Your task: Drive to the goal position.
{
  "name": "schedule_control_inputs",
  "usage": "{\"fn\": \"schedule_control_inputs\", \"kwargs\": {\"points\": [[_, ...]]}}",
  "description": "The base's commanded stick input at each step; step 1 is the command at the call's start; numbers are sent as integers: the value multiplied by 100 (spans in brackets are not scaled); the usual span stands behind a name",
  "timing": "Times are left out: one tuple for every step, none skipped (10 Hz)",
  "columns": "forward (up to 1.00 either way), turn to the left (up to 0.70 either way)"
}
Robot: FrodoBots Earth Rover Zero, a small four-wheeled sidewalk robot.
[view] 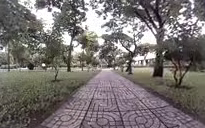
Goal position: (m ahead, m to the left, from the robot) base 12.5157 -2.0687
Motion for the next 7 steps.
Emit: {"fn": "schedule_control_inputs", "kwargs": {"points": [[50,0],[50,-2],[50,-19],[50,-27],[50,-26],[50,0],[50,0]]}}
